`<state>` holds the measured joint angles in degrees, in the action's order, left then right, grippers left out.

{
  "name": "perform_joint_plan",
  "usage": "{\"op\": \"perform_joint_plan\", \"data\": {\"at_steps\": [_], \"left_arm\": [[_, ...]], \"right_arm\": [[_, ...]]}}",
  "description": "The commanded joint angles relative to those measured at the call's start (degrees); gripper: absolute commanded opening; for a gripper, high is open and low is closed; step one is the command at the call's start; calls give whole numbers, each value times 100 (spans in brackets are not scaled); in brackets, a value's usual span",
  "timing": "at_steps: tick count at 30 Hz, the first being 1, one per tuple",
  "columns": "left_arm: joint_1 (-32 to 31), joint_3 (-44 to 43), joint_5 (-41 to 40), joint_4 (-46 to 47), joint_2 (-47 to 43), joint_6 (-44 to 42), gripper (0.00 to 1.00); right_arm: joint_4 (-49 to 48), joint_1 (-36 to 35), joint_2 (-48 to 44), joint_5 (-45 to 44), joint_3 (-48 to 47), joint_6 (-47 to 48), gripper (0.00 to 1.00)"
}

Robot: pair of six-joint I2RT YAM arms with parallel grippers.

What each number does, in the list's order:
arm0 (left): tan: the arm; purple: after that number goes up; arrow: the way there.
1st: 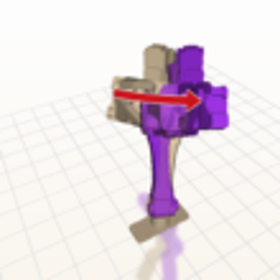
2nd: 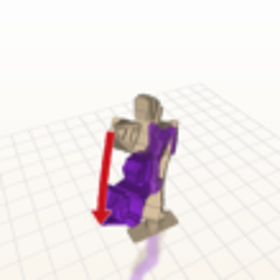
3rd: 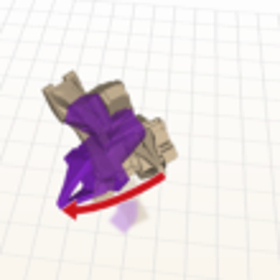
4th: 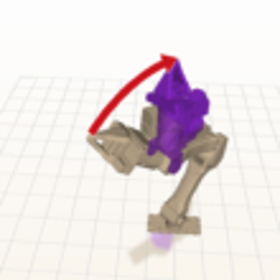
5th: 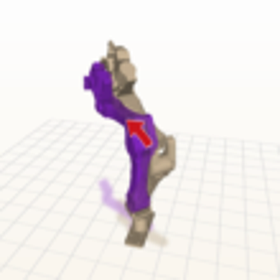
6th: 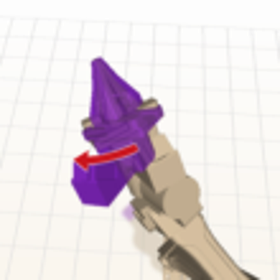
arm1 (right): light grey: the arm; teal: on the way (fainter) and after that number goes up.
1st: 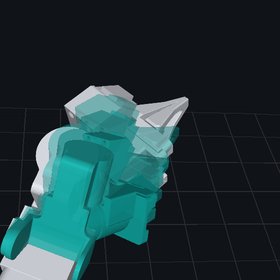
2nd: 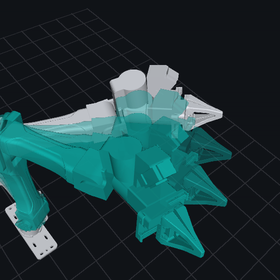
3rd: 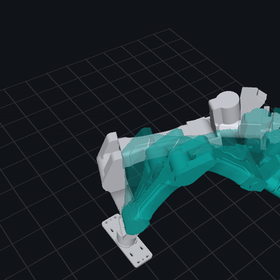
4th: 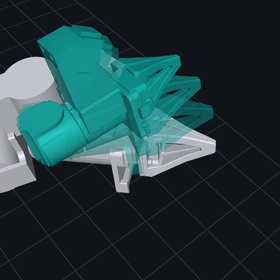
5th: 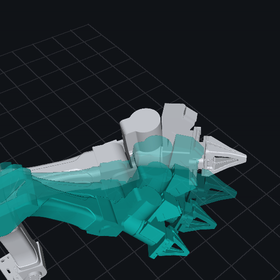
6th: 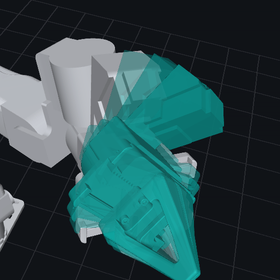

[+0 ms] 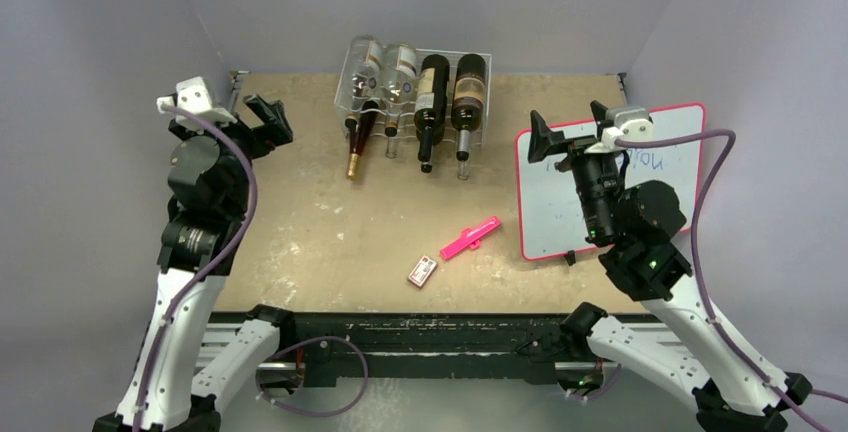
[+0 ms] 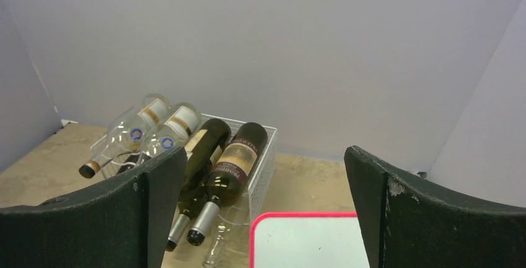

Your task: Take the wine bottle off the wine rack

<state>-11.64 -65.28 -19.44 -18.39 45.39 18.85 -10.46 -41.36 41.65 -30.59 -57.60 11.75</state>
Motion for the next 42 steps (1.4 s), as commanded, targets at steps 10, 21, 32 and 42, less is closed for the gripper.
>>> {"op": "perform_joint_plan", "data": {"at_steps": [10, 21, 32, 42], "left_arm": [[94, 623, -216, 1459, 695, 139, 99], [30, 660, 119, 1990, 1006, 171, 100], [-193, -352, 1043, 1152, 2527, 352, 94], [-304, -742, 1852, 777, 3601, 296, 93]], "right_arm": [[-740, 1342, 297, 1388, -267, -661, 100], [-233, 1636, 134, 1889, -558, -2069, 100], [131, 1669, 265, 1907, -760, -2285, 100], [764, 1675, 707, 2125, -944, -2141, 100]]}}
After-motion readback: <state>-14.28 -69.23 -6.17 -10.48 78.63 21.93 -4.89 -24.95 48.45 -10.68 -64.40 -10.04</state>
